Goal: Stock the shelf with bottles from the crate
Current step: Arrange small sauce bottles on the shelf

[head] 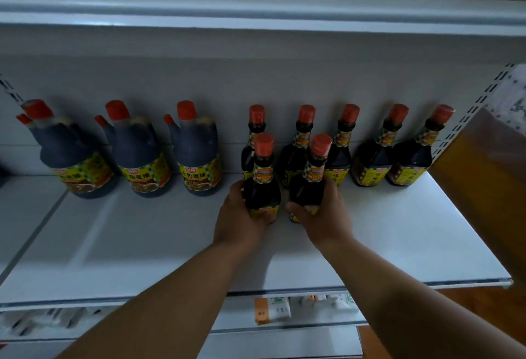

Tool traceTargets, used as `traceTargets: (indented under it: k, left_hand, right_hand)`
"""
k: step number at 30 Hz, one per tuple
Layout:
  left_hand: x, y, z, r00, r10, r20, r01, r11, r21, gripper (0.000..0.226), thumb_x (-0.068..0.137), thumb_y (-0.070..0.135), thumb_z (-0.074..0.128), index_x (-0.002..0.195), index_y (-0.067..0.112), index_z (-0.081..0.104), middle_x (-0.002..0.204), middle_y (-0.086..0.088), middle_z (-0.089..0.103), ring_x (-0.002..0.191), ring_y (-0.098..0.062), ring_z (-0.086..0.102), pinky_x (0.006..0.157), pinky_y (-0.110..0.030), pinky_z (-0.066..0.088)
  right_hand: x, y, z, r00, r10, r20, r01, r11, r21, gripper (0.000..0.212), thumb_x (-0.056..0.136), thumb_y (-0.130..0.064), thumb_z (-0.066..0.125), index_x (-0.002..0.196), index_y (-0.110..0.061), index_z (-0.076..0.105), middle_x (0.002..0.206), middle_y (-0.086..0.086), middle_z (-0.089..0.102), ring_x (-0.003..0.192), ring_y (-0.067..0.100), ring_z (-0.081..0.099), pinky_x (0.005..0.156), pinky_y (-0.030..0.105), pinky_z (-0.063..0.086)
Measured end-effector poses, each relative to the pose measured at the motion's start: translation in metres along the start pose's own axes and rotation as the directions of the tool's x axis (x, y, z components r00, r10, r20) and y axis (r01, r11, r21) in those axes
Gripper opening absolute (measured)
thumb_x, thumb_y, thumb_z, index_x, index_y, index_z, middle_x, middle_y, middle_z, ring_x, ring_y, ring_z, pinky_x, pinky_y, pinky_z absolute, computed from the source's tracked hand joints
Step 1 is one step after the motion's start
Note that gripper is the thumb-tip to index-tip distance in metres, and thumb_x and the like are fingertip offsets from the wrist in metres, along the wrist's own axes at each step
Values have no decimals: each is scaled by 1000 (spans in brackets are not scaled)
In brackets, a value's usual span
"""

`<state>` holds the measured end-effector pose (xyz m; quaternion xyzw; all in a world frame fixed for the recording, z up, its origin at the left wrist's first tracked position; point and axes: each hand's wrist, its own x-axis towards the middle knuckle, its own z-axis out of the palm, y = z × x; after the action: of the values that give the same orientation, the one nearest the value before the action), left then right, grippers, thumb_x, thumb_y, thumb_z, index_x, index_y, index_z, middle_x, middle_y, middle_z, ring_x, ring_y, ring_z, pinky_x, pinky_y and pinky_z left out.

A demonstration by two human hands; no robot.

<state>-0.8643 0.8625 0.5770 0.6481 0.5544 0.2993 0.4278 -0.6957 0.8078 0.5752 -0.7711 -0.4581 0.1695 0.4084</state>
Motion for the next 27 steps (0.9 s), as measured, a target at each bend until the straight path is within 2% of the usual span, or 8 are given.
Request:
traceTargets:
  k: [3,5,6,8,11,15,18,27]
  left_hand:
    - [3,-5,0,999,42,1,-42,998,-37,75,72,25,81,128,52,38,118,19,60,107,-7,60,78,-19,47]
    - [1,-8,0,998,59,4,-58,997,-50,76,72,27,81,122,64,37,116,27,60,105,1,57,78,-17,44]
    - [0,-9,0,998,58,9,-58,997,-45,78,73,30,80,125,66,35,118,28,59,104,3,56,80,-18,44]
    - [-2,-11,2,999,48,11,-47,999,-20,80,73,33,80,136,55,34,119,29,56,104,4,53,78,-13,42]
    - [-1,-14,2,998,57,0,-57,998,19,72,74,27,79,133,43,42,111,26,55,99,1,52,70,-4,35]
    - [-1,-19,1,996,89,8,-90,995,49,67,75,23,79,125,46,42,112,23,55,101,0,51,76,-15,38]
    - [-1,-22,3,995,96,-1,-95,993,70,70,75,27,80,134,38,43,121,16,59,108,-5,54,81,-19,38]
    - [1,-25,7,996,87,-32,-84,994,68,76,72,27,82,137,34,43,125,10,62,114,-15,59,82,-21,39]
  right_hand:
    - [-1,7,3,1000,-20,14,20,1000,-17,96,67,-39,85,145,-22,32,135,5,50,122,27,50,93,37,47]
    - [0,12,4,1000,-22,20,23,1000,-9,97,67,-39,85,146,-25,30,138,2,48,125,25,49,95,36,47]
    - [0,14,5,1000,-16,24,16,1000,6,98,67,-38,85,147,-27,29,139,1,49,125,24,49,94,35,46]
    - [0,17,6,999,11,42,-13,999,51,99,67,-35,85,147,-31,26,138,-2,52,124,21,52,90,32,46]
    - [1,23,10,998,29,55,-34,996,82,101,67,-35,86,147,-32,25,136,-2,55,122,23,55,91,37,49]
    - [1,28,13,998,34,47,-38,996,81,100,68,-39,85,148,-31,25,136,-1,56,122,23,54,93,40,50]
    - [3,28,15,999,16,30,-18,997,81,99,67,-41,85,147,-29,27,135,0,55,123,23,54,92,42,50]
    - [3,30,19,1000,18,10,-18,998,53,94,69,-38,84,146,-24,31,135,2,57,121,27,55,84,29,43]
